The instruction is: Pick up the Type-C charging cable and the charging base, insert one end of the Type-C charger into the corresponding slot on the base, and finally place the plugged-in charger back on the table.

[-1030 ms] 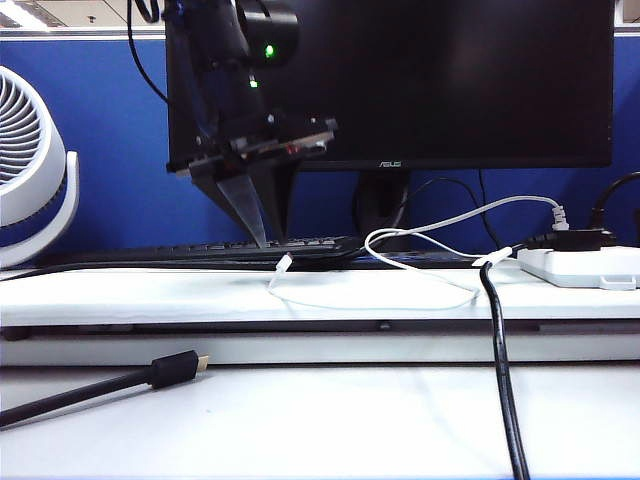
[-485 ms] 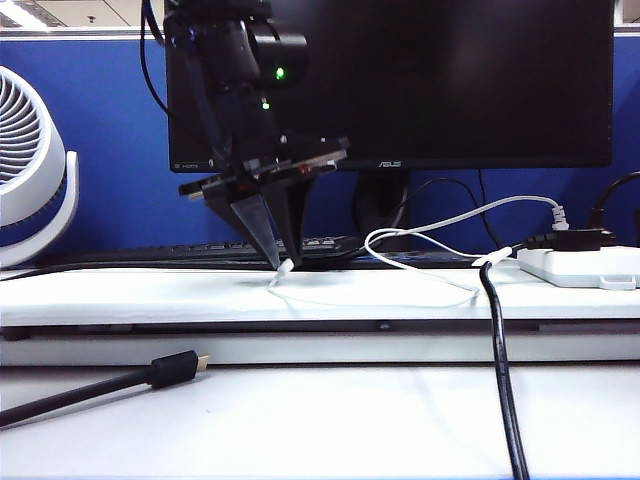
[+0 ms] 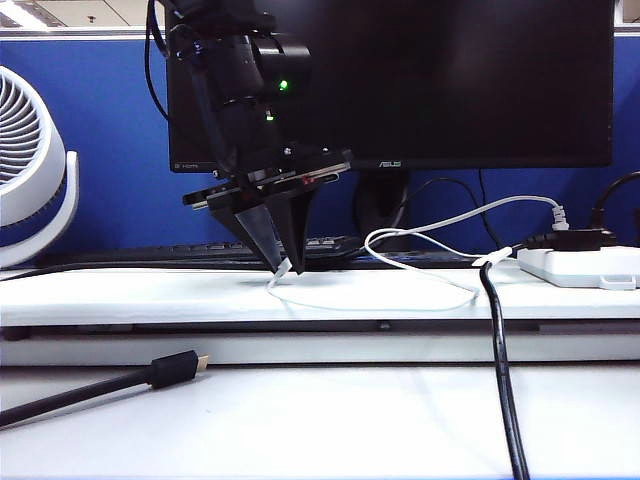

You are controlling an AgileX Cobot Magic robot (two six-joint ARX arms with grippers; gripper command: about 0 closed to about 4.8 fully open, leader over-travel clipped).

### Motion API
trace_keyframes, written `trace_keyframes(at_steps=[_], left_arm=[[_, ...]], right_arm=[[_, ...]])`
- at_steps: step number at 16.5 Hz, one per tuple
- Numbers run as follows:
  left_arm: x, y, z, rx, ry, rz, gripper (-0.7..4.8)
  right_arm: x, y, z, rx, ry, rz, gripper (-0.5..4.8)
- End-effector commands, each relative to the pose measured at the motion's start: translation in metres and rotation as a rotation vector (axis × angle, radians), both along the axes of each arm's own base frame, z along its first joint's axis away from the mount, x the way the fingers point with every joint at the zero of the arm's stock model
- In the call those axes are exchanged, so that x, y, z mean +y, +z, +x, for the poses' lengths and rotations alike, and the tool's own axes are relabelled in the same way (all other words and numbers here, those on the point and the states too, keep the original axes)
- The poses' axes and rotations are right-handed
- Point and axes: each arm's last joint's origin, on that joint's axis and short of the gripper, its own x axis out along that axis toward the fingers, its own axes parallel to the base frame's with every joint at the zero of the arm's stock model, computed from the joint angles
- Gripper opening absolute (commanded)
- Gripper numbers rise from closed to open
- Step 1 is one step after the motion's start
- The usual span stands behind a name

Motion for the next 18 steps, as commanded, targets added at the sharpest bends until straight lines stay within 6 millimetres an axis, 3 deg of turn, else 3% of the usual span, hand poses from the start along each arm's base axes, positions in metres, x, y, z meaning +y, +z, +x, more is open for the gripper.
trace_keyframes(at_steps=[1,3,4,6,10,12,15,16,17,18], left_arm=[[-0.001,0.001,0.000,-0.002,0.001,-0.009,1.23],[-0.001,0.001,-0.001,0.002,0.001,-0.006,1.22],[-0.001,0.001,-0.001,0.004,0.001,-0.005,0.65],[-0.001,0.001,-0.001,0.007,0.000,-0.003,0.27],[-0.002,0.003,-0.002,0.043,-0.043,-0.064,-0.06],[-0.003,0.014,-0.006,0.053,-0.100,-0.151,-0.06],[0.000,0.047,-0.012,0.041,-0.246,-0.408,-0.06],[0.001,0.070,-0.016,-0.005,-0.354,-0.574,-0.06],[0.010,0.141,-0.036,-0.290,-0.504,-0.800,-0.06],[0.016,0.157,-0.042,-0.359,-0.526,-0.827,-0.06]], right_arm=[[-0.001,0.007,-0.004,-0.046,0.007,0.008,1.25],[-0.001,0.007,-0.004,-0.046,0.007,0.008,1.25],[-0.001,0.007,-0.004,-0.046,0.007,0.008,1.25],[-0.001,0.007,-0.004,-0.046,0.007,0.008,1.25],[-0.001,0.007,-0.004,-0.046,0.007,0.008,1.25],[-0.001,0.007,-0.004,-0.046,0.007,0.008,1.25],[-0.002,0.011,-0.009,-0.054,0.007,0.016,1.25],[-0.003,0.015,-0.013,-0.079,0.007,0.022,1.25],[-0.007,0.022,-0.023,-0.107,0.000,0.028,1.25],[-0.011,0.023,-0.022,-0.108,-0.014,0.028,1.25]])
